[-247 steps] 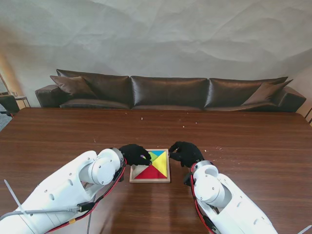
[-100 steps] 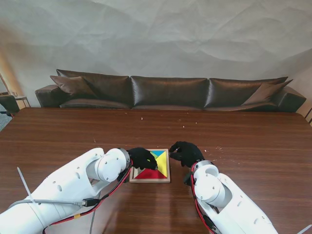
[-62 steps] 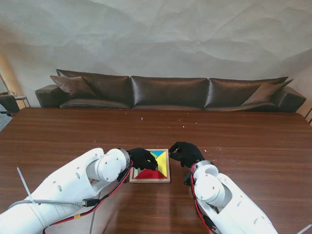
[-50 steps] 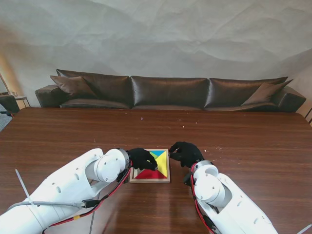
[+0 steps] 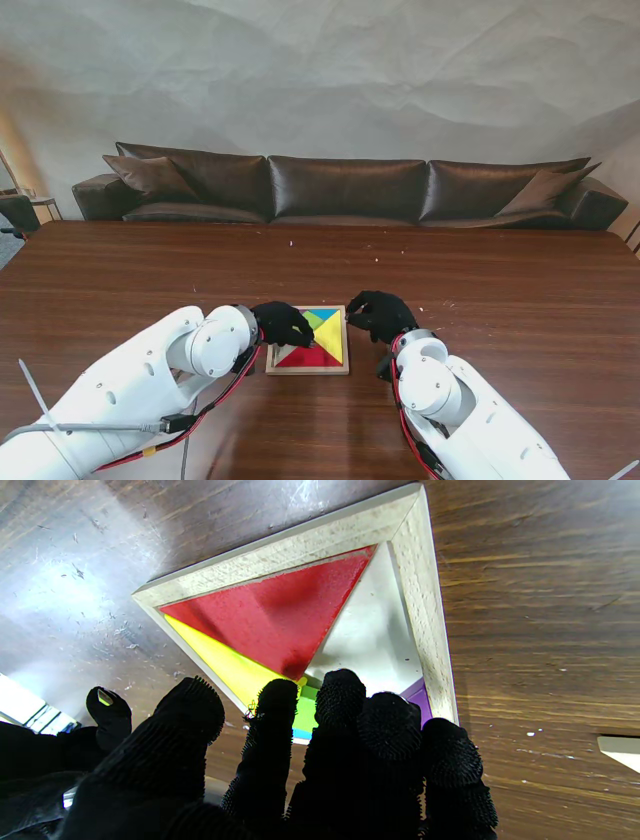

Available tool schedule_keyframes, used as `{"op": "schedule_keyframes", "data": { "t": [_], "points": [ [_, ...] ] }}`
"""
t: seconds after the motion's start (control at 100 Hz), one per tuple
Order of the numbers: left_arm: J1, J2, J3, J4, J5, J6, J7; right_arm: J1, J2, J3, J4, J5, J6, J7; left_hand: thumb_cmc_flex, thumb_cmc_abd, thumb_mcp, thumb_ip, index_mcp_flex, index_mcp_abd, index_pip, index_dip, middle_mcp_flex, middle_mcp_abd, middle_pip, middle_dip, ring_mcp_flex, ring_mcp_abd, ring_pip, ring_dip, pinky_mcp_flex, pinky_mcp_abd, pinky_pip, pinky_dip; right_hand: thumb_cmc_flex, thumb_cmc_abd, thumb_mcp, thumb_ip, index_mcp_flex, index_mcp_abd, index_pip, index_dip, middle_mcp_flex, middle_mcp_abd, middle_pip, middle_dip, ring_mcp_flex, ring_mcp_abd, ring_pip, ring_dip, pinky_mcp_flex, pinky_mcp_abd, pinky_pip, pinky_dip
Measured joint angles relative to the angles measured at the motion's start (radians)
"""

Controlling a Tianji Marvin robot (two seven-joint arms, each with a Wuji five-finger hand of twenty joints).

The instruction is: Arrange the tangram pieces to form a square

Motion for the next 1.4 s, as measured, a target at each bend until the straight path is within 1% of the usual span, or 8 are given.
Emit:
{"op": "schedule_keyframes", "data": {
  "t": [0.31, 0.63, 0.92, 1.07, 1.1, 1.15, 1.27, 1.4],
  "points": [
    [0.021, -0.001, -0.031, -0.009, 0.022, -0.004, 0.036, 0.0, 0.0, 0.0, 0.0, 0.0, 0.0, 0.0, 0.0, 0.0, 0.0, 0.0, -0.014, 0.0, -0.007, -0.007, 0.0, 0.0, 0.0, 0.0, 0.0, 0.0, 0.0, 0.0, 0.0, 0.0, 0.0, 0.0, 0.0, 0.0, 0.0, 0.0, 0.0, 0.0, 0.0, 0.0, 0.0, 0.0, 0.0, 0.0, 0.0, 0.0, 0.0, 0.0, 0.0, 0.0, 0.0, 0.0],
    [-0.019, -0.003, 0.022, 0.037, -0.017, 0.0, 0.027, 0.0, 0.0, 0.002, 0.0, 0.005, 0.001, 0.0, 0.0, 0.0, 0.0, 0.0, -0.025, 0.0, -0.024, -0.029, 0.0, 0.0, -0.001, 0.0, 0.0, 0.0, 0.0, 0.0, 0.0, 0.0, 0.0, 0.0, 0.0, 0.0, 0.0, 0.0, 0.0, 0.0, 0.0, 0.0, 0.0, 0.0, 0.0, 0.0, 0.0, 0.0, 0.0, 0.0, 0.0, 0.0, 0.0, 0.0],
    [-0.04, -0.004, 0.044, 0.057, -0.01, 0.001, 0.024, 0.0, 0.0, 0.002, 0.001, 0.006, 0.001, 0.0, 0.0, 0.0, 0.0, 0.0, -0.041, -0.053, -0.021, -0.029, 0.0, 0.0, -0.001, 0.0, 0.0, 0.0, 0.0, 0.0, 0.0, 0.0, 0.0, 0.0, 0.0, 0.0, 0.0, 0.0, 0.0, 0.0, 0.0, 0.0, 0.0, 0.0, 0.0, 0.0, 0.0, 0.0, 0.0, 0.0, 0.0, 0.0, 0.0, 0.0],
    [-0.017, -0.006, 0.014, 0.047, 0.016, 0.001, 0.027, 0.0, 0.0, 0.002, 0.001, 0.007, 0.001, 0.002, 0.0, 0.0, 0.0, 0.0, -0.041, -0.055, -0.027, -0.029, 0.0, 0.0, -0.02, -0.003, -0.001, 0.0, -0.004, 0.0, 0.0, 0.0, 0.0, 0.0, 0.0, 0.0, 0.0, 0.0, 0.0, 0.0, 0.0, 0.0, 0.0, 0.0, 0.0, 0.0, 0.0, 0.0, 0.0, 0.0, 0.0, 0.0, 0.0, 0.0],
    [-0.011, -0.006, 0.007, 0.043, 0.024, 0.0, 0.028, 0.0, 0.0, 0.001, 0.001, 0.007, 0.001, 0.002, 0.0, 0.0, 0.0, 0.0, -0.041, -0.049, -0.028, -0.029, -0.001, 0.0, -0.024, -0.003, -0.001, 0.0, -0.008, 0.0, 0.0, 0.0, 0.0, 0.0, 0.0, 0.0, 0.0, 0.0, 0.0, 0.0, 0.0, 0.0, 0.0, 0.0, 0.0, 0.0, 0.0, 0.0, 0.0, 0.0, 0.0, 0.0, 0.0, 0.0],
    [0.001, -0.006, -0.007, 0.035, 0.032, 0.0, 0.034, 0.001, 0.0, 0.001, 0.001, 0.007, 0.001, 0.002, 0.0, 0.0, 0.0, 0.0, -0.052, -0.003, -0.033, -0.023, -0.001, 0.0, -0.034, -0.01, -0.002, 0.0, -0.015, 0.0, 0.0, 0.0, 0.0, 0.0, 0.0, 0.0, 0.0, 0.0, 0.0, 0.0, 0.0, 0.0, 0.0, 0.0, 0.0, 0.0, 0.0, 0.0, 0.0, 0.0, 0.0, 0.0, 0.0, 0.0],
    [0.027, -0.006, -0.04, 0.018, 0.047, -0.009, 0.066, 0.001, 0.0, 0.001, 0.002, 0.007, 0.001, 0.002, 0.0, 0.0, 0.0, 0.0, -0.063, -0.001, -0.035, -0.025, -0.002, 0.002, -0.06, -0.03, -0.005, 0.001, -0.035, -0.001, -0.001, 0.0, -0.001, 0.0, 0.0, 0.0, 0.0, 0.0, 0.0, 0.0, 0.0, 0.0, 0.0, 0.0, 0.0, 0.0, 0.0, 0.0, 0.0, 0.0, 0.0, 0.0, 0.0, 0.0],
    [0.05, -0.006, -0.078, -0.01, 0.069, -0.017, 0.075, 0.001, 0.0, 0.001, 0.002, 0.006, 0.0, 0.002, 0.0, 0.0, 0.0, 0.0, -0.062, -0.001, -0.028, -0.025, -0.019, 0.014, -0.155, -0.123, -0.024, 0.016, -0.116, -0.025, -0.015, 0.0, -0.023, -0.014, 0.0, 0.0, 0.0, 0.0, 0.0, 0.0, 0.0, 0.0, 0.0, 0.0, 0.0, 0.0, 0.0, 0.0, 0.0, 0.0, 0.0, 0.0, 0.0, 0.0]
  ]
}}
